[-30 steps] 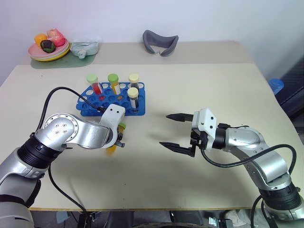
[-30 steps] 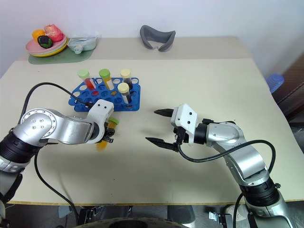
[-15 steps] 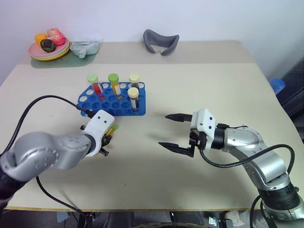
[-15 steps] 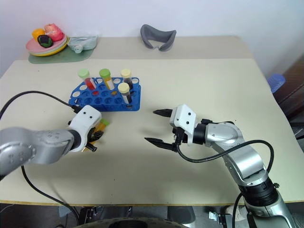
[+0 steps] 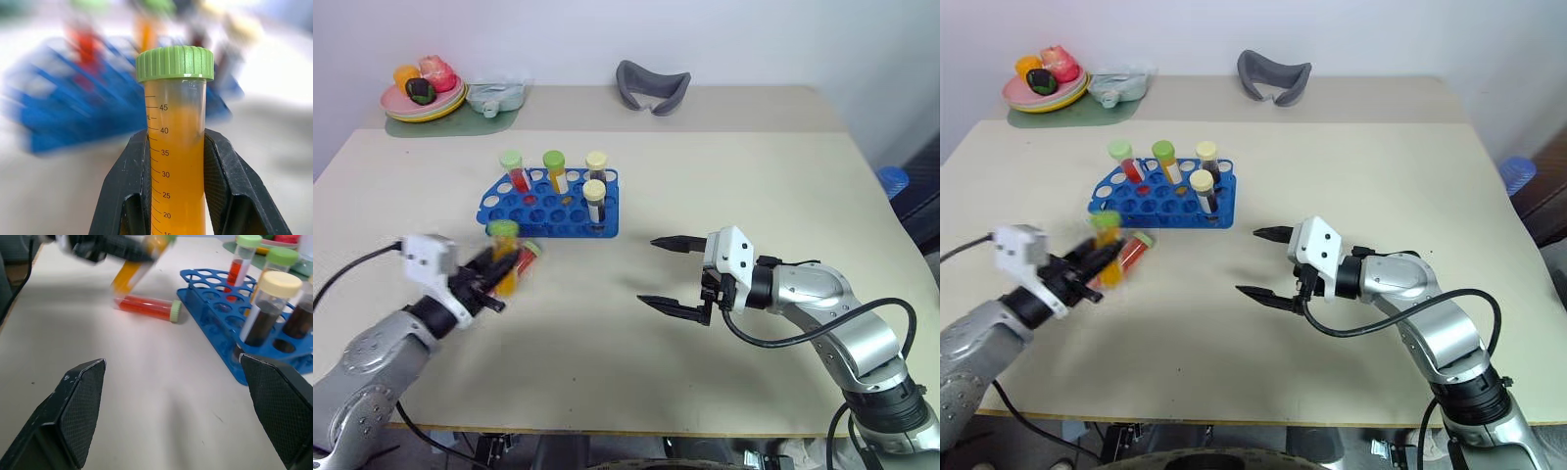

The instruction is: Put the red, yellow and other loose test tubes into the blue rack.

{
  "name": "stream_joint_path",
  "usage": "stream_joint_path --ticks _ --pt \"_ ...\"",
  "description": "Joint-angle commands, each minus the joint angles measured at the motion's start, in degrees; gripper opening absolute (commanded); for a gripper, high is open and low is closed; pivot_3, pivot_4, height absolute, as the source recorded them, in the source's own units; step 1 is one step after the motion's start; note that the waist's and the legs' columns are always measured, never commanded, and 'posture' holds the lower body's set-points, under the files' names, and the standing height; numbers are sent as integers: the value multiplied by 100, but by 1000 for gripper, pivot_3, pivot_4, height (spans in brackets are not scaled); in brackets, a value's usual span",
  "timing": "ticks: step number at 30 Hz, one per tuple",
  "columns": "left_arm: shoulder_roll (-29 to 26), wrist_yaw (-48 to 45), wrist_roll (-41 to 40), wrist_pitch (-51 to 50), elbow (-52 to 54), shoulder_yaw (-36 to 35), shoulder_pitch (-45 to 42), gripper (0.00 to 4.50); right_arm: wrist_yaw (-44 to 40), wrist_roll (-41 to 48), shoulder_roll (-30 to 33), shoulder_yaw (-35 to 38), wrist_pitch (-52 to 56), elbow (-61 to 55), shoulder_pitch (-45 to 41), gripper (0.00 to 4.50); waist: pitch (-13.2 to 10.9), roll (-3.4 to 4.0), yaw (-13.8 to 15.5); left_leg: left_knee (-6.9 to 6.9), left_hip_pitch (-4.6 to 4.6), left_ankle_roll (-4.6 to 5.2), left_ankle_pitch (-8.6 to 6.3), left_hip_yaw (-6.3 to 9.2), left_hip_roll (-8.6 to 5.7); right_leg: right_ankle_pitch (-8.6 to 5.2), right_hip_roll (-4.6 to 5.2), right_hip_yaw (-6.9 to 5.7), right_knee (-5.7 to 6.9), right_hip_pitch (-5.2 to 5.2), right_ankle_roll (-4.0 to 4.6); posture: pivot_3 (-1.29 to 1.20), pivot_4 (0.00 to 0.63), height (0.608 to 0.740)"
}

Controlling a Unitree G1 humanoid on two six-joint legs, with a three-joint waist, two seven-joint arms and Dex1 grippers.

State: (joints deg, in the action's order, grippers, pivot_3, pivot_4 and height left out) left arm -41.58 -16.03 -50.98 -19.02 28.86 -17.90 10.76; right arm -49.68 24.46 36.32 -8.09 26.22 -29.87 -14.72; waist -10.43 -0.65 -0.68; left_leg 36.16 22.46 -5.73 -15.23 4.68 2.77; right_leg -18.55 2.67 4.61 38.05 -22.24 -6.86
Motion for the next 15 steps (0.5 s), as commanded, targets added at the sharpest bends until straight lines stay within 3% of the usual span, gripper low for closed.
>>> stream_joint_path --ticks 1,6,11,15 --pt "521 498 562 420 40 -63 -911 803 -8 36 -61 51 -105 -49 -76 4500 1 -4 20 2 1 0 0 0 -3 0 3 0 -2 3 0 0 150 740" --pt "957 426 2424 1154 -598 865 -1913 803 82 1 -234 -7 -117 100 -239 4500 8 -15 -55 -3 -2 1 -1 2 -3 2 -1 1 -2 0 -3 0 150 740" --pt "1792 286 2964 1894 -1844 1158 -2557 803 413 -85 -566 -3 -73 261 -319 4500 9 -13 -52 -2 -2 1 0 2 -2 2 -3 0 3 -4 -3 0 150 740" --pt "2120 100 3387 2471 -2500 1283 -2759 803 666 -107 -730 17 2 180 -209 4500 9 -13 -43 -4 0 1 0 2 -2 2 -3 0 4 -7 -2 0 150 740"
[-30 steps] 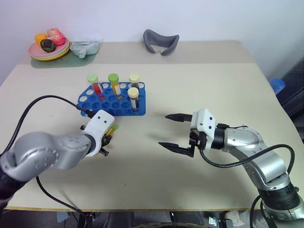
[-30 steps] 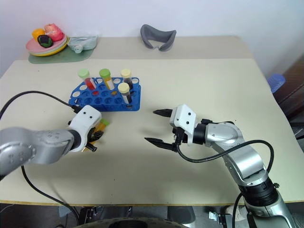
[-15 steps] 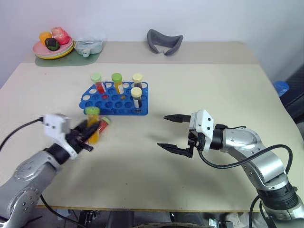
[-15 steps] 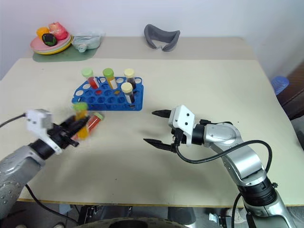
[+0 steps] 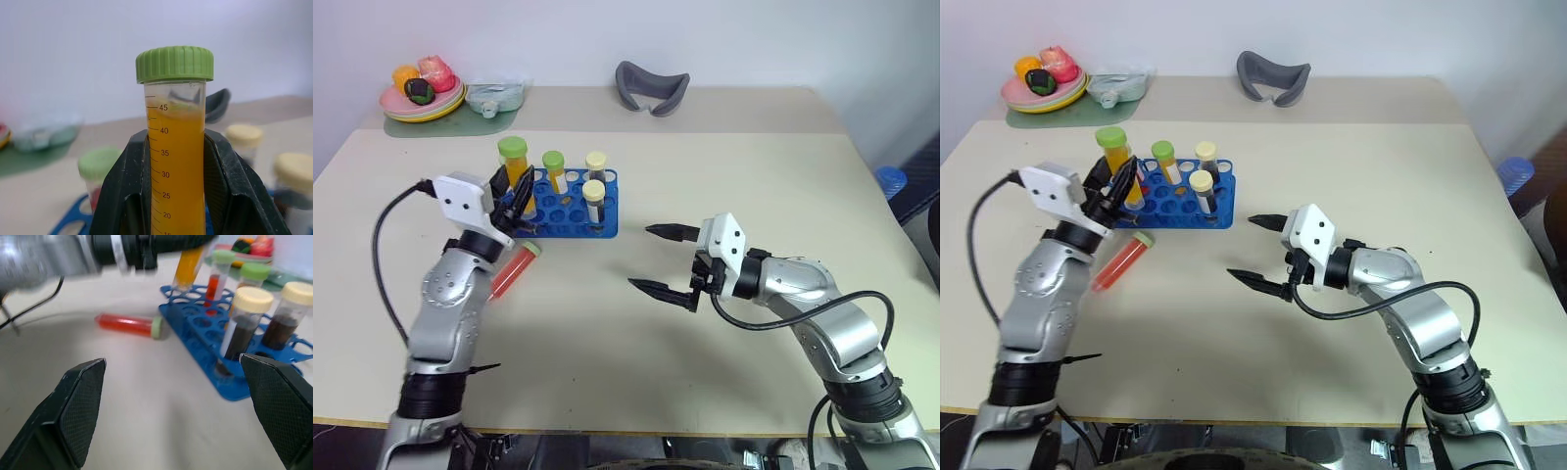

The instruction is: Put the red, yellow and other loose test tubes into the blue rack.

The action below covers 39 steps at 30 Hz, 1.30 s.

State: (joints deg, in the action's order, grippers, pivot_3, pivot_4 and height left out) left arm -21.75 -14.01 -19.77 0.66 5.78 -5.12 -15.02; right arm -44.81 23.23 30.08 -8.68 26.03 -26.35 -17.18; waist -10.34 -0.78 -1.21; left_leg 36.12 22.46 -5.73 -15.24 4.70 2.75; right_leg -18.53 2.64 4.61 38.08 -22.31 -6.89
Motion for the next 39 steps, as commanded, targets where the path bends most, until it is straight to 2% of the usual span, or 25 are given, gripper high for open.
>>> stream_joint_path --ticks 1,10,17,32,34,35,39 --pt "217 -155 328 633 -339 30 -242 803 236 10 -119 63 31 -238 104 4500 0 0 20 0 0 0 0 0 0 0 0 -1 0 1 0 0 150 740" --pt "628 -738 385 1305 -1309 -14 -568 803 468 80 -166 3 191 -554 391 4500 0 -1 3 2 -1 0 0 2 0 0 0 -2 4 2 -1 0 150 740" --pt "907 -812 606 1568 -1779 76 -831 803 441 72 -163 -10 175 -500 345 4500 0 -1 16 3 -1 0 0 3 -1 0 1 -3 3 4 -1 0 150 740" --pt "1142 -663 848 1594 -1838 46 -904 803 416 38 -171 -8 162 -460 305 4500 0 -1 22 4 -1 0 0 5 -1 0 0 -4 3 4 -1 0 150 740" --pt "1133 -659 853 1600 -1813 35 -855 1851 422 36 -174 -8 163 -463 305 4500 0 -1 20 4 0 0 0 5 -1 0 1 -4 2 5 -1 0 150 740" --pt "1124 -663 857 1604 -1806 32 -824 2199 424 37 -176 -10 162 -464 307 4500 0 -1 18 3 -1 0 0 5 -1 0 1 -4 2 5 -1 0 150 740" --pt "1096 -642 887 1611 -1783 20 -744 4289 424 44 -187 -17 158 -468 314 4500 0 -1 19 3 -1 0 0 5 -1 0 0 -4 3 4 -1 0 150 740"
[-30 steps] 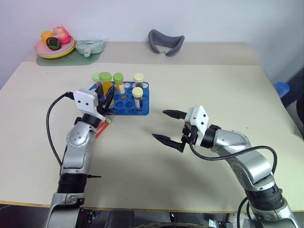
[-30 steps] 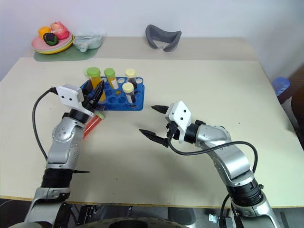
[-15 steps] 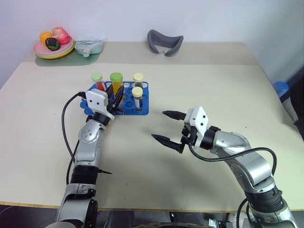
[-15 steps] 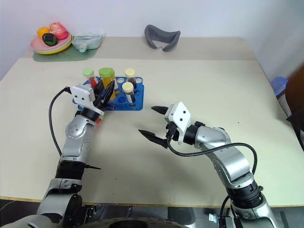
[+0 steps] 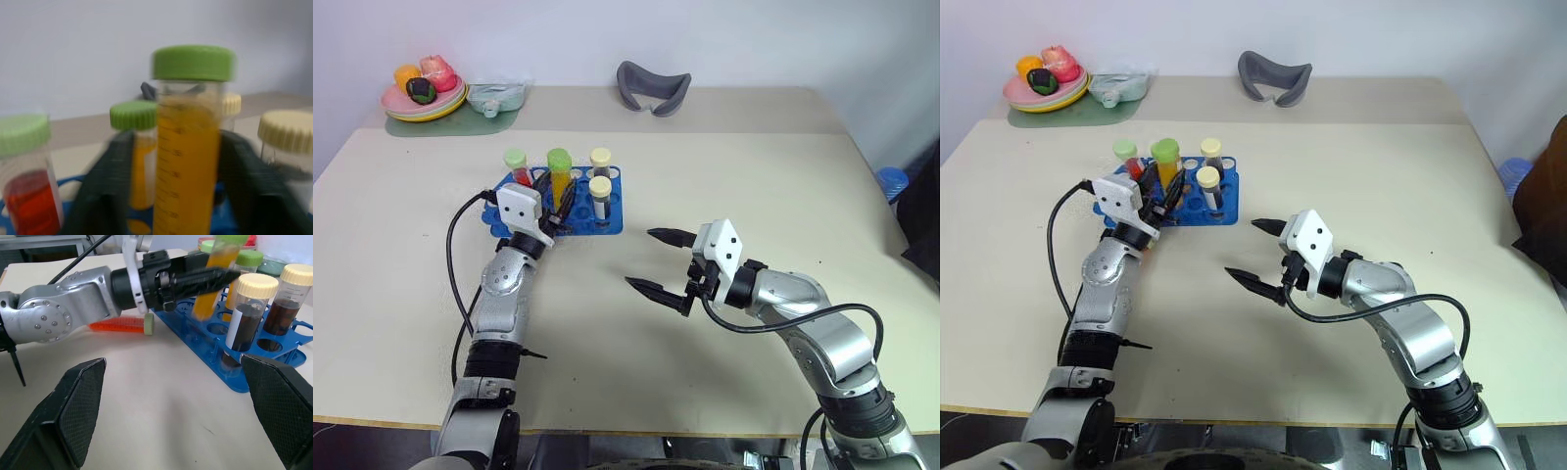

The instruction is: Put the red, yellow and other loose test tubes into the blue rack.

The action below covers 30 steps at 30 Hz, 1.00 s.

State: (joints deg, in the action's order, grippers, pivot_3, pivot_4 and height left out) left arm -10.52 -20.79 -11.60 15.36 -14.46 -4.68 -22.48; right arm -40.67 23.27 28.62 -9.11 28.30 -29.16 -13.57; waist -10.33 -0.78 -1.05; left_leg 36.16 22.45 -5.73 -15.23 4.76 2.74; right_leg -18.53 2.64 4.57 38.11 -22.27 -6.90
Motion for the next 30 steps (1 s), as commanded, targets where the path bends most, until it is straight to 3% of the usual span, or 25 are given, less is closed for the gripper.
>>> stream_joint_path --ticks 1,6,12,16,19,24,26,30 --pt "-29 56 82 141 250 -30 12 4443 8 40 -42 24 -73 -185 -48 4500 0 0 5 0 0 0 0 0 0 0 0 0 0 0 0 0 150 740" --pt "-89 152 -61 -72 531 -191 128 4443 22 13 -58 -2 -81 -187 -58 4500 0 0 -8 0 0 0 0 0 0 0 0 0 0 0 0 0 150 740" --pt "-749 18 -646 -1322 2370 -539 902 4443 18 26 59 135 -76 -246 13 4500 0 0 -26 -2 0 0 0 1 2 0 -1 1 5 -3 0 0 150 740" --pt "-1633 -124 -1316 -2812 3723 -970 1533 4443 -159 62 320 317 -108 -204 50 4500 -1 2 -14 -2 0 0 0 1 3 0 0 1 4 -1 0 0 150 740" --pt "-2520 -25 -2170 -4649 4407 -1433 1764 4443 -527 195 635 412 -110 -184 39 4500 -2 0 -10 -1 -1 0 0 4 3 -1 0 -1 4 1 1 0 150 740" --pt "-3972 279 -3245 -7893 4736 -1535 1288 4443 -1034 209 917 461 -284 122 -122 4500 -6 -2 -20 -2 -3 2 -1 5 3 -2 -2 -1 3 2 1 0 150 740" --pt "-4114 441 -3577 -9020 4626 -1340 789 4443 -1112 175 901 421 -348 233 -185 4500 -8 -3 -24 -2 -4 2 -1 5 3 -2 -2 -1 3 3 1 0 150 740" --pt "-3994 525 -3720 -10287 4253 -949 -386 4443 -1144 142 771 287 -376 297 -312 4500 -14 -11 -22 -3 -2 2 -1 5 2 -2 -3 -2 3 1 0 0 150 740"
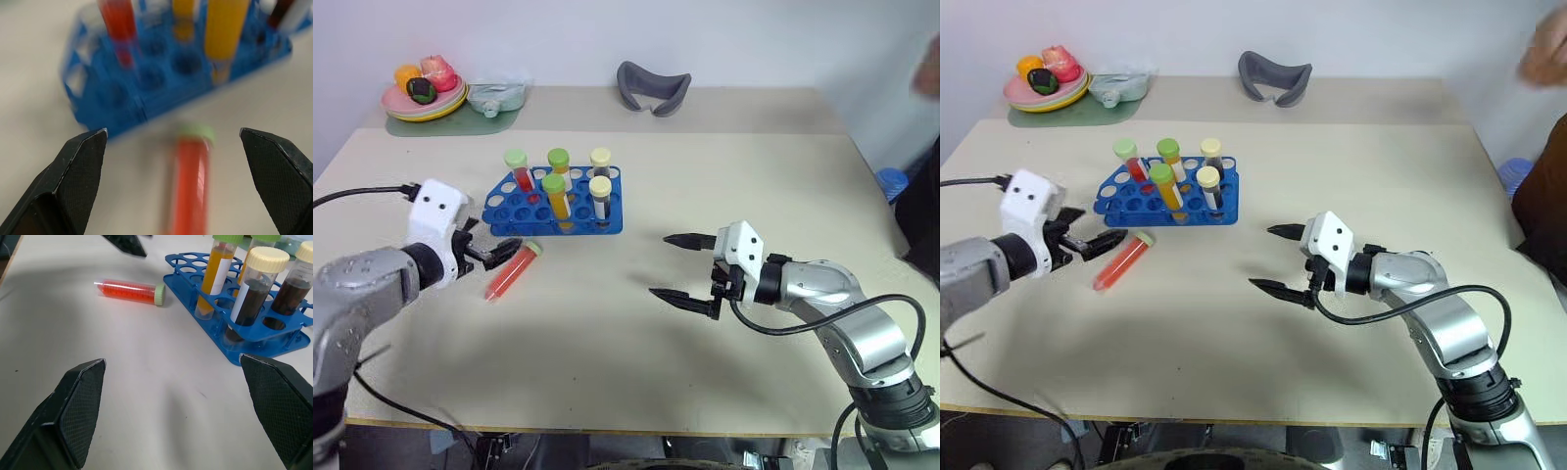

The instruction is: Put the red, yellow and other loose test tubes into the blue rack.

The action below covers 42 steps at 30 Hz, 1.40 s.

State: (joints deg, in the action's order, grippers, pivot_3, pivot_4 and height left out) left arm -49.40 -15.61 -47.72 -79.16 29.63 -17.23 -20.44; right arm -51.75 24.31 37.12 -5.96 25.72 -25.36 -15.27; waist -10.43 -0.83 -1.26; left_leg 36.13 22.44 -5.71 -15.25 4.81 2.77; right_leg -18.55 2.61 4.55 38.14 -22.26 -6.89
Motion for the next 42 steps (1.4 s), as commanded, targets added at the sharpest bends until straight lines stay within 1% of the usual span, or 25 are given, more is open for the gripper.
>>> stream_joint_path --ticks 1,3,4,8,11,16,19,23,29,37,38,39,42 --pt "-201 -51 -44 -1099 -292 572 -851 4443 -32 35 -102 -55 -114 -91 -155 4500 -5 -9 -5 0 1 0 0 2 0 0 -2 -1 2 -2 0 0 150 740" --pt "-377 -226 42 -1307 -602 1050 -1238 4443 -22 24 -133 -89 -109 -120 -142 4500 -5 -8 -39 0 2 -1 0 2 0 0 -3 0 0 -4 0 0 150 740" --pt "-531 -343 105 -1332 -781 1419 -1426 4443 -15 18 -143 -99 -106 -140 -123 4500 -5 -9 -67 -3 2 -1 0 1 0 0 -3 1 0 -5 0 0 150 740" --pt "-808 -691 462 -1233 -1380 2355 -1951 4443 24 -15 -157 -120 -103 -230 -31 4500 -7 -7 -136 -3 2 -2 1 1 0 0 -2 1 2 -7 1 0 150 740" --pt "-876 -973 667 -1204 -1751 2875 -2298 4443 86 -8 -141 -97 -78 -325 48 4500 -8 -7 -132 -2 3 -2 1 1 0 0 -3 1 4 -8 1 0 150 740" --pt "-997 -1377 1089 -926 -2095 3642 -2546 4443 216 6 -148 -99 -24 -482 177 4500 -9 -7 -126 -1 6 -2 1 0 0 0 -3 1 3 -10 1 0 150 740" --pt "-802 -1508 1291 -978 -2601 3863 -2720 4443 284 5 -167 -135 -5 -557 238 4500 -10 -6 -124 0 6 -2 1 0 0 0 -3 1 4 -10 1 0 150 740" --pt "-738 -1689 1511 -998 -2888 4150 -2797 4443 324 16 -173 -147 12 -579 247 4500 -10 -7 -129 1 6 -2 1 0 0 0 -3 1 5 -9 1 0 150 740" --pt "-489 -1791 1631 -1280 -3219 4094 -2978 4443 326 63 -140 -131 48 -647 276 4500 -8 -3 -124 5 2 -2 1 0 -1 0 -3 1 11 -5 1 0 150 740" --pt "-463 -1960 1758 -1320 -3263 4122 -2974 4443 119 188 -39 -117 90 -696 259 4500 -7 -2 -128 6 -1 -2 1 0 -1 0 -3 2 15 -5 1 0 150 740" --pt "-464 -1970 1764 -1327 -3257 4106 -2966 3934 113 188 -39 -119 84 -692 255 4500 -7 -2 -130 6 -1 -2 1 0 -1 0 -3 2 15 -4 1 0 150 740" --pt "-474 -1984 1768 -1331 -3246 4096 -2962 3691 107 186 -44 -125 82 -681 242 4500 -7 -2 -131 6 -1 -2 1 0 -1 0 -3 2 15 -5 1 0 150 740" --pt "-534 -2027 1748 -1334 -3204 4066 -2951 2277 86 179 -48 -132 72 -670 236 4500 -7 -2 -124 6 1 -2 1 0 -1 0 -2 2 14 -5 0 0 150 740"
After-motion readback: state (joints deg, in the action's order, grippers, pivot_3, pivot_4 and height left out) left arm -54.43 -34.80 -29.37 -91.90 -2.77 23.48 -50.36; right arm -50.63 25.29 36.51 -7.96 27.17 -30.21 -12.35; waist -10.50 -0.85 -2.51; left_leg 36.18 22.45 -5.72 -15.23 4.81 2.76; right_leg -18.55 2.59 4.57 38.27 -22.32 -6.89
